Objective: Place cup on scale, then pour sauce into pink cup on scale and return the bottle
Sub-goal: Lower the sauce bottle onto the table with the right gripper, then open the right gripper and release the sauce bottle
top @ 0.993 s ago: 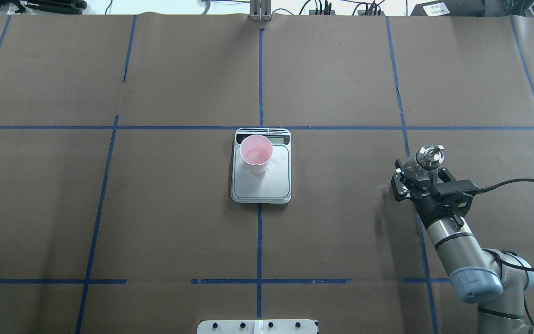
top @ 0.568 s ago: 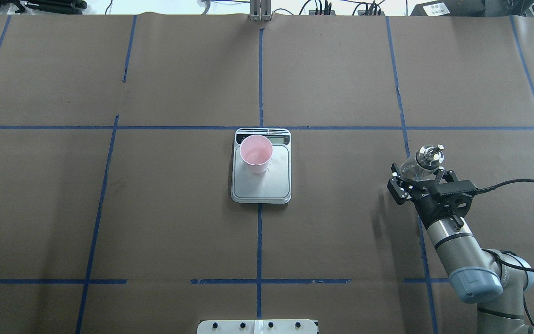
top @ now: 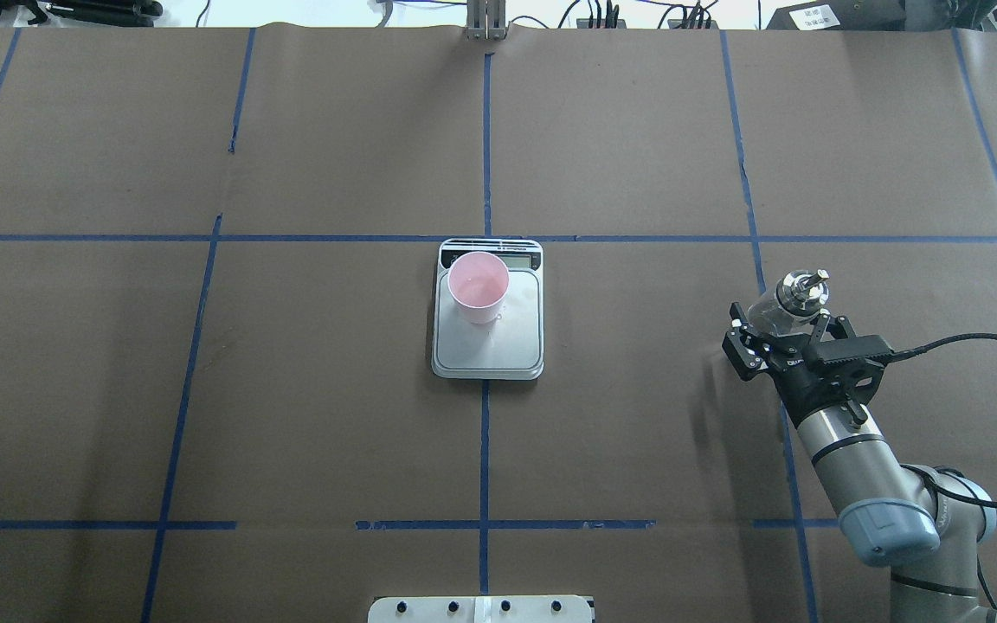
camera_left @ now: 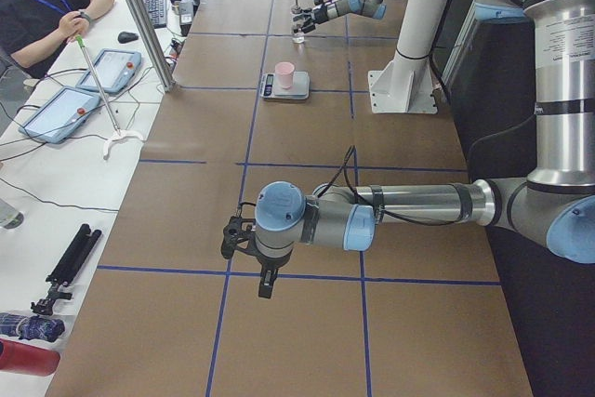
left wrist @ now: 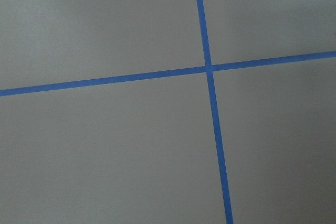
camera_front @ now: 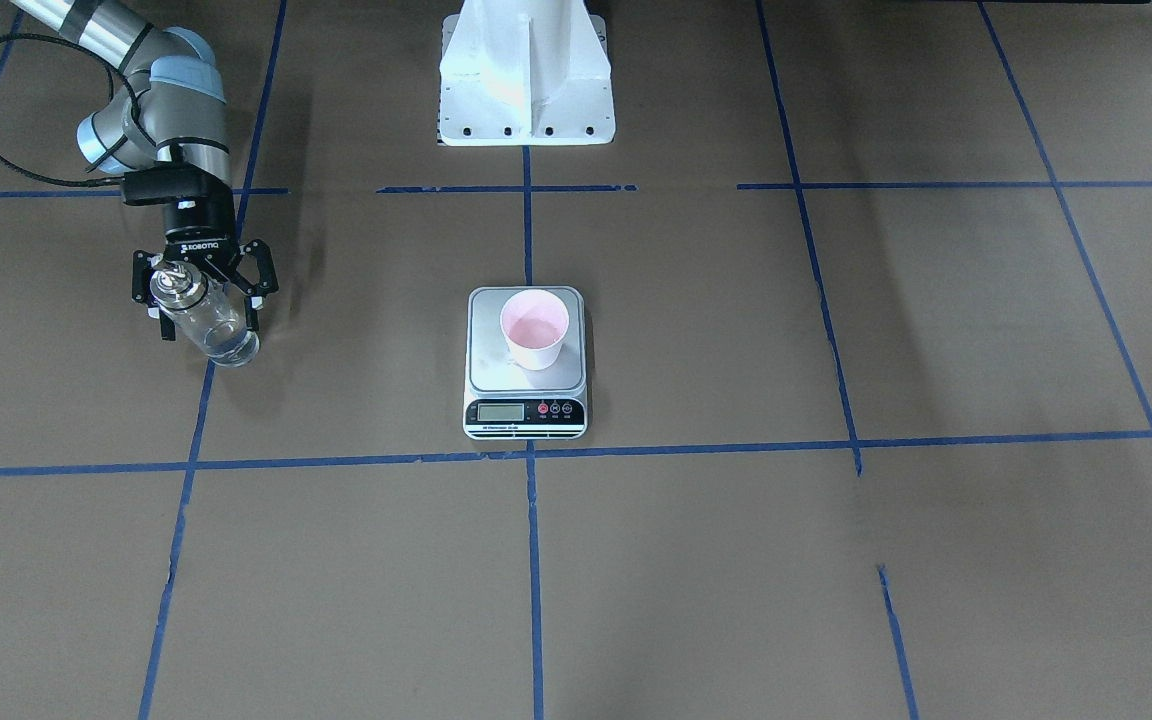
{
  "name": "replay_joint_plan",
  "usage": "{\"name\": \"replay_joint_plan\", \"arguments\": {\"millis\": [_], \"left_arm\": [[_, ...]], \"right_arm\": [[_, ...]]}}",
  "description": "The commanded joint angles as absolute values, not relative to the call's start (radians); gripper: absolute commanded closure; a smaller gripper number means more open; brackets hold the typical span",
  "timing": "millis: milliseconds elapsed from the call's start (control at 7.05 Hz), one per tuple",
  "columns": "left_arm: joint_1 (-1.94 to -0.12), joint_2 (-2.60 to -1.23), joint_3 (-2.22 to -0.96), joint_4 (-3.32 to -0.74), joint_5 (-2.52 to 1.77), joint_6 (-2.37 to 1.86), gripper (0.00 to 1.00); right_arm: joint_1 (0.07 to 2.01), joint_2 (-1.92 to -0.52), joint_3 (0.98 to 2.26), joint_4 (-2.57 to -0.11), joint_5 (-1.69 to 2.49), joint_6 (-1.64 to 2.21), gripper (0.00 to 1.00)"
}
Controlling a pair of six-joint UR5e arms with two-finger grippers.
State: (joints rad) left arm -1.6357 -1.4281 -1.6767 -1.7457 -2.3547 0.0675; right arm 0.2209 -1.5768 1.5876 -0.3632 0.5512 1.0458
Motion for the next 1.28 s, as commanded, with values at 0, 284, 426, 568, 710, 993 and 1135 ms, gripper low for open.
{"name": "replay_joint_plan", "arguments": {"millis": [0, 284, 426, 568, 710, 993, 1135], "left_arm": [[-1.635, -1.428, -1.677, -1.746, -2.356, 0.067, 0.00], [-1.635, -1.430, -1.677, -1.746, -2.356, 0.067, 0.00], [-1.635, -1.430, -1.677, -1.746, -2.356, 0.067, 0.00], [-1.635, -1.430, -1.678, -1.746, -2.356, 0.067, 0.00], [-1.635, -1.430, -1.678, -1.746, -2.356, 0.067, 0.00], [-1.635, -1.430, -1.678, -1.746, -2.356, 0.067, 0.00], [-1.635, -1.430, -1.677, -1.746, -2.356, 0.067, 0.00]], "right_arm": [[0.213, -1.578, 1.588, -0.362, 0.537, 1.046, 0.00], [0.190, -1.594, 1.588, -0.342, 0.523, 1.046, 0.00], [0.166, -1.603, 1.589, -0.312, 0.499, 1.046, 0.00], [0.131, -1.621, 1.591, -0.270, 0.468, 1.046, 0.00], [0.103, -1.646, 1.591, -0.235, 0.448, 1.046, 0.00], [0.030, -1.693, 1.591, -0.160, 0.376, 1.043, 0.00], [0.003, -1.724, 1.591, -0.126, 0.358, 1.043, 0.00]]}}
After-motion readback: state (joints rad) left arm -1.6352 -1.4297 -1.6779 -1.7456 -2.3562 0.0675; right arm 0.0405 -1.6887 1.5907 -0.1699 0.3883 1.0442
